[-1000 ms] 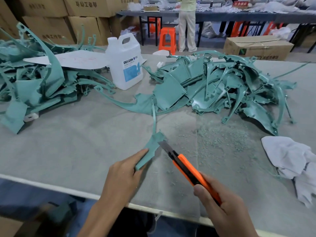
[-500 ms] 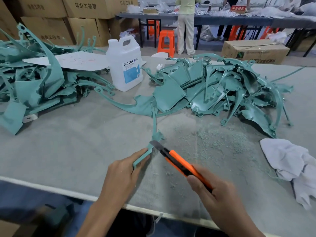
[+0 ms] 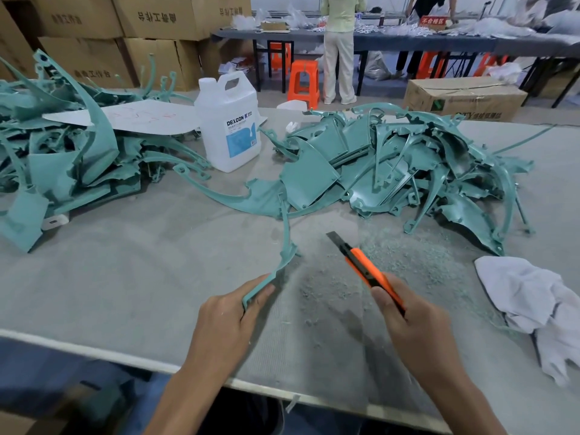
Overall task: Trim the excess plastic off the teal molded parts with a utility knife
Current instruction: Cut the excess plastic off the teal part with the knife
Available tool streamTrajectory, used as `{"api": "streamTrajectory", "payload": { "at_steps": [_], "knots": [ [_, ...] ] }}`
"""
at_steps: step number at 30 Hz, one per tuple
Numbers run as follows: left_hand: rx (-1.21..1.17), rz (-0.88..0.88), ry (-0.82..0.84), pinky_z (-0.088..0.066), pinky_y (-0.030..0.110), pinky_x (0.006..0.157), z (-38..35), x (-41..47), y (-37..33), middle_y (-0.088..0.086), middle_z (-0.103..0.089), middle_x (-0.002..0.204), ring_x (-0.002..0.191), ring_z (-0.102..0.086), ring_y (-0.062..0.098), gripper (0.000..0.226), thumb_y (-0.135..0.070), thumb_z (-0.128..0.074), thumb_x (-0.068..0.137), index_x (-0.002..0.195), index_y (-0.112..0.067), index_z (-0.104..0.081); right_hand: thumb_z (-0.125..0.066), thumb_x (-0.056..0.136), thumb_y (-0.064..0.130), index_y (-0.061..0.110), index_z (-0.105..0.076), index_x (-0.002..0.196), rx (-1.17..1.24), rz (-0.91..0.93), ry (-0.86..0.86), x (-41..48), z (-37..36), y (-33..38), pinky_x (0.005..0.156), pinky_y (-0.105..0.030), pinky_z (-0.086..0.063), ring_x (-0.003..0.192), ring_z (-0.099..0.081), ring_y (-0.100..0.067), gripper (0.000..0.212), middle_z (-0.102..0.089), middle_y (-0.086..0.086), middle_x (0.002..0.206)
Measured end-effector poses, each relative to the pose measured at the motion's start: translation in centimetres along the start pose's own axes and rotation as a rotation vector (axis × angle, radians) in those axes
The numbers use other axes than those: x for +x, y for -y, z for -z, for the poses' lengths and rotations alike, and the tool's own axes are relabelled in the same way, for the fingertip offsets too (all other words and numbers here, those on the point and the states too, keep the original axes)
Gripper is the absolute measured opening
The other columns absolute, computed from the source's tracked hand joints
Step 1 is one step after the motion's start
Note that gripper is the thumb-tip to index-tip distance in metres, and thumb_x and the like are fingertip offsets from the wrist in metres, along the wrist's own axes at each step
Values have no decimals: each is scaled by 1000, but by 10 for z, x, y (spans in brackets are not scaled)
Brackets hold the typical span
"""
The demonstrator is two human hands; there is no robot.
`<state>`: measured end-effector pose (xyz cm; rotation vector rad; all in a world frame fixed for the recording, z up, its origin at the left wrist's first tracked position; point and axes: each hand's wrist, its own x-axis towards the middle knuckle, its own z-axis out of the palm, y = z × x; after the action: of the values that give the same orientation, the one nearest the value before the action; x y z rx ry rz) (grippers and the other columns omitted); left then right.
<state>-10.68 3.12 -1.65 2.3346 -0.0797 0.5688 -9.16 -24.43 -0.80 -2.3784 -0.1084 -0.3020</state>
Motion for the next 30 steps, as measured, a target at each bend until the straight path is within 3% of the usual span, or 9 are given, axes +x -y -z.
{"api": "streamTrajectory", "payload": {
  "at_steps": [5, 9, 12, 14, 16, 19, 24, 27, 30],
  "knots": [
    [0, 54, 35, -37, 8, 54, -1, 2, -1, -31, -59, 74, 60, -55, 9, 44, -60, -47, 89, 116, -37, -73, -49, 93, 63, 51, -57, 126, 118, 125, 73, -26, -7, 16, 58, -6, -41, 66, -60, 6, 36, -63, 28, 81],
    [63, 83, 80, -46, 29, 59, -2, 2, 2, -3, -69, 69, 58, -58, 20, 26, -48, -58, 94, 118, -53, -65, -53, 91, 53, 44, -66, 119, 88, 24, 33, -12, -6, 12, 51, -13, -41, 54, -58, -1, 32, -62, 16, 61],
    [78, 73, 77, -45, 35, 57, -2, 4, 2, 2, -66, 63, 57, -57, 25, 27, -39, -62, 95, 121, -43, -69, -48, 91, 61, 51, -63, 118, 130, 35, -64, -15, 3, 14, 59, -25, -50, 57, -61, -7, 33, -64, 7, 65],
    [86, 49, 55, -43, 33, 53, -1, 5, 1, -1, -67, 68, 58, -57, 25, 23, -38, -64, 95, 116, -42, -72, -50, 93, 62, 61, -57, 120, 168, 123, -80, -30, 4, 30, 61, -9, -46, 66, -64, 3, 27, -68, 17, 79],
    [118, 18, 25, -34, 28, 48, -1, 6, -2, -9, -64, 80, 63, -55, 27, 9, -34, -64, 96, 100, -35, -72, -53, 92, 60, 49, -58, 129, 188, 205, -36, -47, -2, 42, 69, -2, -44, 79, -64, 13, 39, -69, 26, 97],
    [195, -1, -46, -25, 23, 45, -1, 7, -4, 5, -59, 58, 47, -50, 33, 14, -22, -67, 82, 70, -15, -62, -57, 93, 54, 43, -62, 128, 156, 295, 11, -54, -16, 45, 72, -8, -48, 81, -67, 4, 38, -71, 19, 99],
    [95, 79, 30, -32, 14, 47, -2, 6, 0, -34, -49, 92, 77, -52, 16, 19, -45, -60, 95, 102, -37, -75, -64, 94, 46, 33, -70, 123, 119, 128, -149, -36, -23, 41, 63, -15, -43, 65, -60, -6, 32, -65, 14, 78],
    [77, 44, 18, -31, 15, 46, -2, 6, -2, -27, -56, 85, 77, -48, 17, 8, -41, -61, 96, 90, -38, -65, -55, 92, 53, 39, -59, 130, 170, 207, -110, -44, -22, 51, 70, -2, -42, 77, -62, 5, 40, -66, 19, 90],
    [124, 34, 10, -25, 26, 46, -1, 6, -2, -22, -55, 88, 72, -47, 27, 8, -44, -56, 96, 95, -36, -54, -58, 95, 51, 37, -64, 126, 124, 245, -62, -45, -28, 47, 65, -14, -46, 74, -67, -5, 35, -71, 11, 91]
  ]
}}
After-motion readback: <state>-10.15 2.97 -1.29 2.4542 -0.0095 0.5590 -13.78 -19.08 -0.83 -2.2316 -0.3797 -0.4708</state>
